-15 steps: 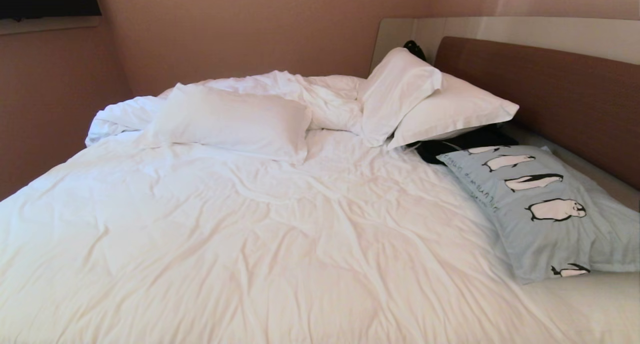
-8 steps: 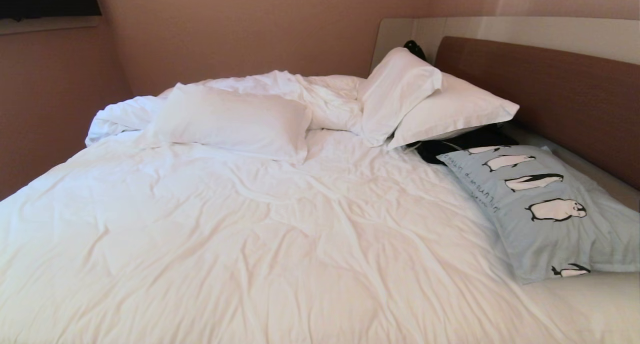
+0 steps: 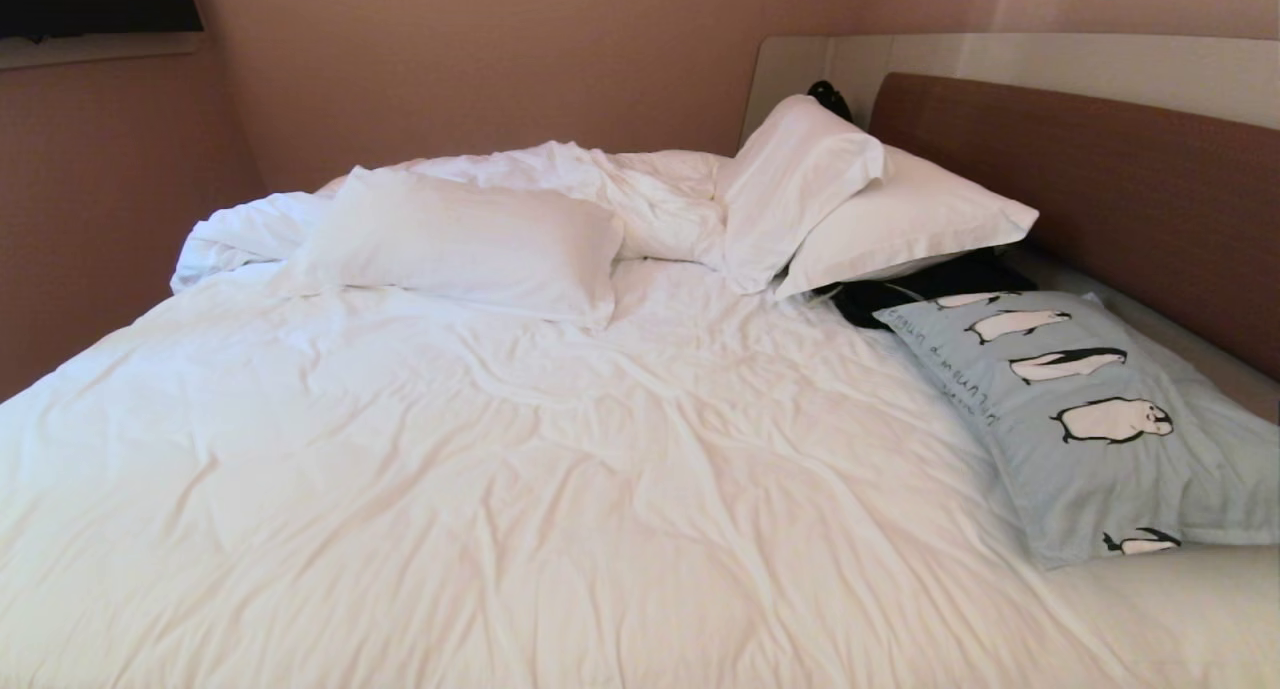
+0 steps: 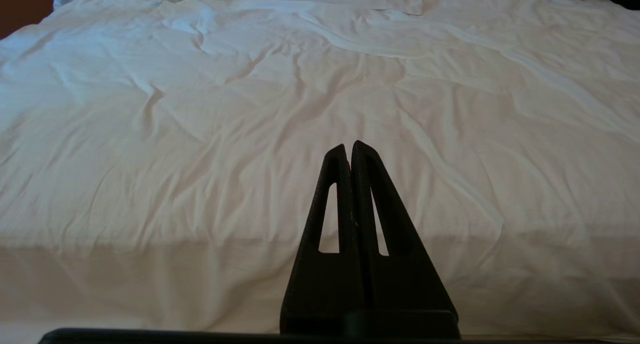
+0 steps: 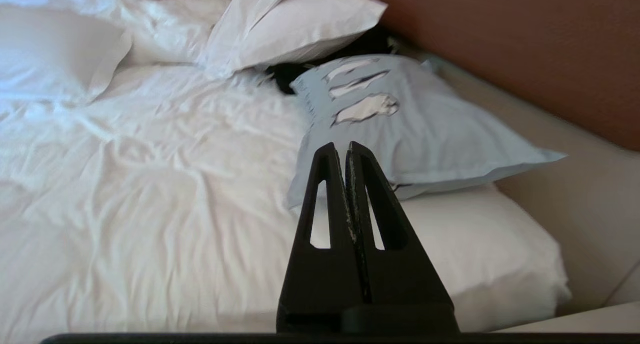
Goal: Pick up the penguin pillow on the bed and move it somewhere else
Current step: Pick up the pillow
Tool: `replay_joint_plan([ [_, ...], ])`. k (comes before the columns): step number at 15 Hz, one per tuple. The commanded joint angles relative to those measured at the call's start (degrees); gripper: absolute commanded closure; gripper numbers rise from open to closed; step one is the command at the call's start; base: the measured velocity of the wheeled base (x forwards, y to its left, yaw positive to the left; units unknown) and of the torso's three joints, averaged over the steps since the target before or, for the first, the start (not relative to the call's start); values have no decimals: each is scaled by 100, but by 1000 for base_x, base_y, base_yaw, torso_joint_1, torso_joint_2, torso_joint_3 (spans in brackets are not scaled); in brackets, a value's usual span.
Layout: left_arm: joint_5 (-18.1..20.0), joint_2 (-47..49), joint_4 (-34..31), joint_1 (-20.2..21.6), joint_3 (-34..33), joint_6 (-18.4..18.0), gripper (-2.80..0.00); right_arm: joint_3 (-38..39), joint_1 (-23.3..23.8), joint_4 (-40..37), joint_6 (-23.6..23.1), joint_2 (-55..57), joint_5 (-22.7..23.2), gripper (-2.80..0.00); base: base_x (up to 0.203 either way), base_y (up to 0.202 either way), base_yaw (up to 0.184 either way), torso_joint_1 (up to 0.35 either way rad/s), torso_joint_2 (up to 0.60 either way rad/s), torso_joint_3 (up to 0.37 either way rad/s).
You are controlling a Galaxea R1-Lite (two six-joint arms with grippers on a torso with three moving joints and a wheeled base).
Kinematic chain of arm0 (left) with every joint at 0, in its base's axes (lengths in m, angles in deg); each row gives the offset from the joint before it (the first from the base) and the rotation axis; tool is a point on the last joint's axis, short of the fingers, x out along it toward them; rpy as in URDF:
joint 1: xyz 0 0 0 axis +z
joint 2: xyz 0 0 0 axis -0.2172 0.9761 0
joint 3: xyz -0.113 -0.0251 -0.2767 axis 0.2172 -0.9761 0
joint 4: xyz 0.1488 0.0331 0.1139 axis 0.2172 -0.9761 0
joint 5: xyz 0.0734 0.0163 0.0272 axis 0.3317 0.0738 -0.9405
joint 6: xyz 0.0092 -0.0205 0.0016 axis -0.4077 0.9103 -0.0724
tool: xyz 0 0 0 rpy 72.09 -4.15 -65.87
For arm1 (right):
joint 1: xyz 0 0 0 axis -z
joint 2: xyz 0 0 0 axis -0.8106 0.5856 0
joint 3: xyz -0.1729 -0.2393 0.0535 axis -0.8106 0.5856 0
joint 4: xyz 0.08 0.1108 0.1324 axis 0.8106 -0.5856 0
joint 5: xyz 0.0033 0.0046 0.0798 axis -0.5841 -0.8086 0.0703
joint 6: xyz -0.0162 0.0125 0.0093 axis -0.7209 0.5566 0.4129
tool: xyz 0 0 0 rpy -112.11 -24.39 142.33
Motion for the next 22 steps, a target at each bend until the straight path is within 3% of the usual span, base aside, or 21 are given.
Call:
replay_joint_plan([
  [1, -2, -2, 2, -1, 0, 1, 0, 310, -3, 186, -8, 5, 268, 0, 0, 0, 0, 0, 0, 0],
  [7, -2, -2, 2, -1, 0, 1, 0, 1089, -3, 494, 15, 5, 422, 0, 0, 0, 0, 0, 0, 0],
  [11, -10, -2, 2, -1, 0, 1, 0, 1245, -3, 445, 68, -4, 750, 0, 0, 0, 0, 0, 0, 0],
  [14, -2, -2, 2, -1, 0, 1, 0, 1260, 3, 126, 79, -4, 781, 0, 0, 0, 0, 0, 0, 0],
  [22, -2, -2, 1, -1, 0, 1, 0, 1269, -4, 126, 278, -4, 765, 0, 0, 0, 0, 0, 0, 0],
])
